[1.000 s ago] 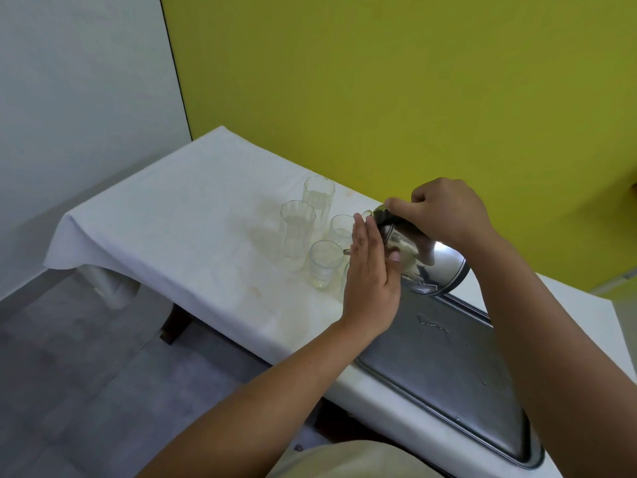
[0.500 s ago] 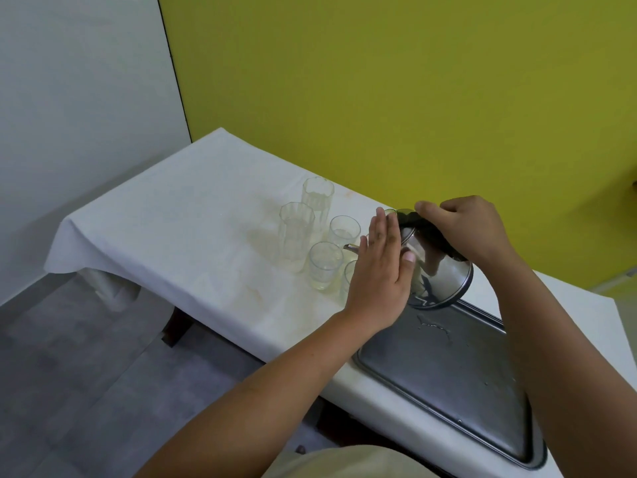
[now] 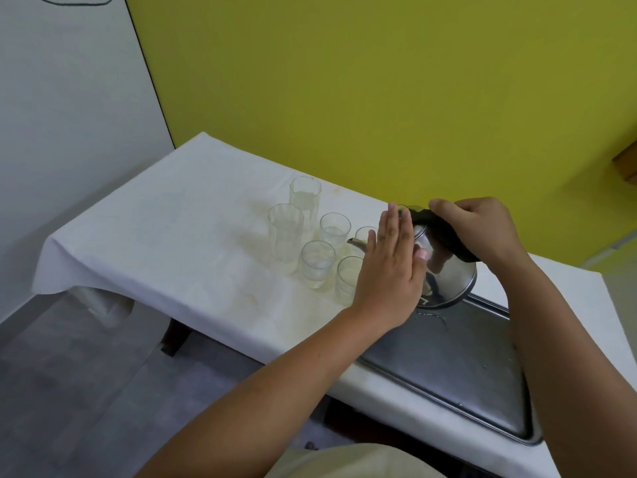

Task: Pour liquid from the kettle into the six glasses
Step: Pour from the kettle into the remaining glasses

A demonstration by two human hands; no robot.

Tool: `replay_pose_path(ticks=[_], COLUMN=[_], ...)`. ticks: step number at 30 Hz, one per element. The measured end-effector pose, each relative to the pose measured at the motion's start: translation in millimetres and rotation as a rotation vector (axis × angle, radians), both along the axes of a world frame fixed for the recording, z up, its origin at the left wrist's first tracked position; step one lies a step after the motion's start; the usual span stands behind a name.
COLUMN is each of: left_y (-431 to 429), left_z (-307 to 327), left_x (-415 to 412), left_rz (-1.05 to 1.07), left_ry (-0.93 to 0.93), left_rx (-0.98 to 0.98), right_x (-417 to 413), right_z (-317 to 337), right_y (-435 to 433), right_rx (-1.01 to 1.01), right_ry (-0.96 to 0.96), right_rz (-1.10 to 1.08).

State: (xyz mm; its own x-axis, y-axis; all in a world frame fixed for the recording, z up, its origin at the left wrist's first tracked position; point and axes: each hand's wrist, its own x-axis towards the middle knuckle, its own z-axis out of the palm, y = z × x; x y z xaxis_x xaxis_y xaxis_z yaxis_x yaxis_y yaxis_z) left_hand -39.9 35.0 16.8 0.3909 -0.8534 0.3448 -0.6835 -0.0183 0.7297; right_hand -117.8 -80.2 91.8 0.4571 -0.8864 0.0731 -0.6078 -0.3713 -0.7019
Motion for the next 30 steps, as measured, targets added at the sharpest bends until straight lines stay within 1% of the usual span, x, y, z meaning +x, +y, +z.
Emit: replay_pose_path(ticks=[5,9,13,21,30], left_y=[4.1,4.6,4.9,5.5,7.2], left_z=[-7.3,-11.7,-12.5,-22.7,-25.0], left_x=[-17.3,-30.5,-40.6,-42.7,-41.5], left_rz=[0.001,0.047,0.084,0.084,0.137], left_ry=[0.111,0.14,0.172,0.224,0.257], left_rx=[-0.001,0.014,-0.006,0.023,-0.059], right_x=[-3.9,-2.4,-3.5,0.6,11.3], right_z=[8.9,11.5,12.1,8.4,8.6], right_y=[3.8,6.4,6.8,9.6,11.4], right_rx=[-0.194,-0.283,-0.313,-0.318,-0.333], right_ry=[0.219,0.35,0.383,0.447,0.464], right_rz=[0.029,0.041,0.062,0.09,0.124])
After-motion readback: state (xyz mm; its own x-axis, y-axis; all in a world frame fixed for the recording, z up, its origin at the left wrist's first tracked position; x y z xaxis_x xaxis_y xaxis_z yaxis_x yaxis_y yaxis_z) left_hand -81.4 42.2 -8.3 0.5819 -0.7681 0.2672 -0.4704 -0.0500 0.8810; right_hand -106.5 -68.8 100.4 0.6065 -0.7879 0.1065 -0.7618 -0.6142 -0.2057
